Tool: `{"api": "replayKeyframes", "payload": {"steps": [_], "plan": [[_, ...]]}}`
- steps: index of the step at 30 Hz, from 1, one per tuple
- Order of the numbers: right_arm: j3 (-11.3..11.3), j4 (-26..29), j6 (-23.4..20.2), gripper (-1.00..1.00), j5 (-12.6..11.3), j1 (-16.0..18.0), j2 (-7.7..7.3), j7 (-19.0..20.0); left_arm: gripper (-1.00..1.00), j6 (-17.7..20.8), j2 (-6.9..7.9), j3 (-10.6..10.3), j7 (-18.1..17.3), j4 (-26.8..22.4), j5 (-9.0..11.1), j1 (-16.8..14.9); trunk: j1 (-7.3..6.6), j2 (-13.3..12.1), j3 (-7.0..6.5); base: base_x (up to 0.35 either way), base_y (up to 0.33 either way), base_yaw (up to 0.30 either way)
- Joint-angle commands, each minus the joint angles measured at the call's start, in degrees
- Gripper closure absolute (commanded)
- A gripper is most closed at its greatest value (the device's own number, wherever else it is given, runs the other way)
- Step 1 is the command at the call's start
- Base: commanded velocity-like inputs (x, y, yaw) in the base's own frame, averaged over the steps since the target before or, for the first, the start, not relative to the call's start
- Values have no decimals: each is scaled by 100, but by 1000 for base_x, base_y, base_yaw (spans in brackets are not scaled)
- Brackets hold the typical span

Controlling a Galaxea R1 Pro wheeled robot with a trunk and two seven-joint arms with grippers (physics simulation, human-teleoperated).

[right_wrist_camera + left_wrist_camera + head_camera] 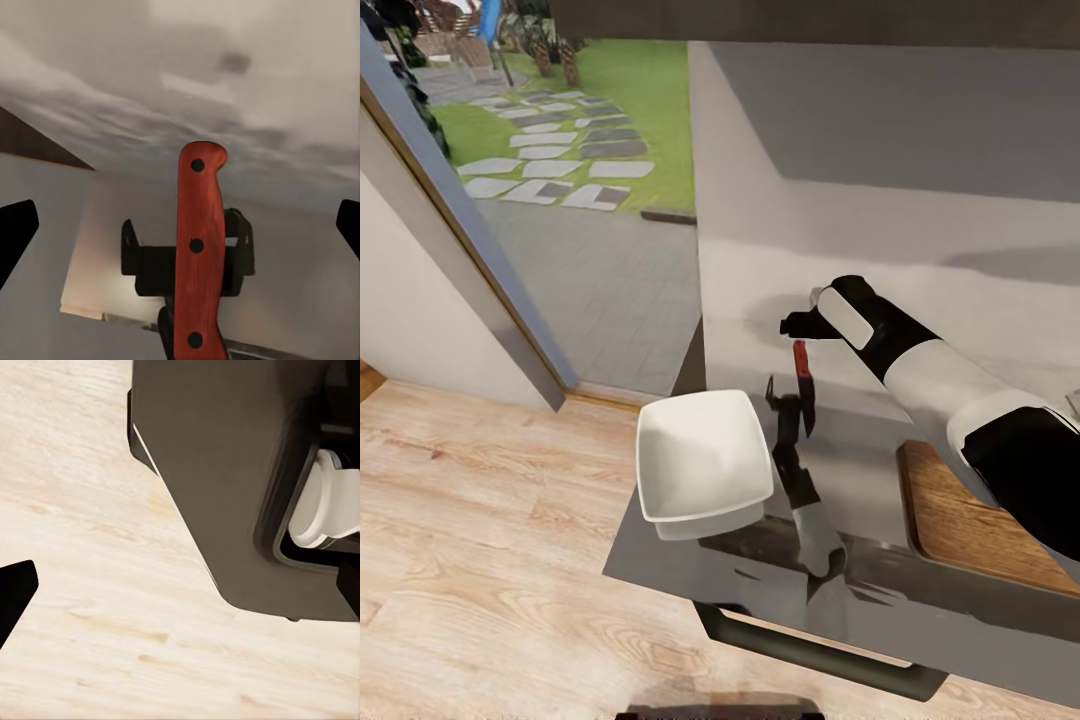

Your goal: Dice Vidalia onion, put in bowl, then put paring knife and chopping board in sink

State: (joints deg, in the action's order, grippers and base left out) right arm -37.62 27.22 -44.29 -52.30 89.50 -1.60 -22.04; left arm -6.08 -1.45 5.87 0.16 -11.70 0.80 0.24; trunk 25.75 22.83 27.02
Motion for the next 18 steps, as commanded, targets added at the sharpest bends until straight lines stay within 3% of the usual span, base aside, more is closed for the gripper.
{"api": "replayKeyframes", "payload": {"steps": [1, 18], "plan": [[-44, 11, -10, -100, -61, 6, -7, -46, -100, -9, -4, 28, 2, -8, 8, 2, 3, 9, 14, 0, 0, 0], [-44, 11, -10, -100, -61, 6, -7, -46, -100, -13, -4, 28, 2, -8, 8, 2, 3, 9, 120, 0, 0, 0]]}}
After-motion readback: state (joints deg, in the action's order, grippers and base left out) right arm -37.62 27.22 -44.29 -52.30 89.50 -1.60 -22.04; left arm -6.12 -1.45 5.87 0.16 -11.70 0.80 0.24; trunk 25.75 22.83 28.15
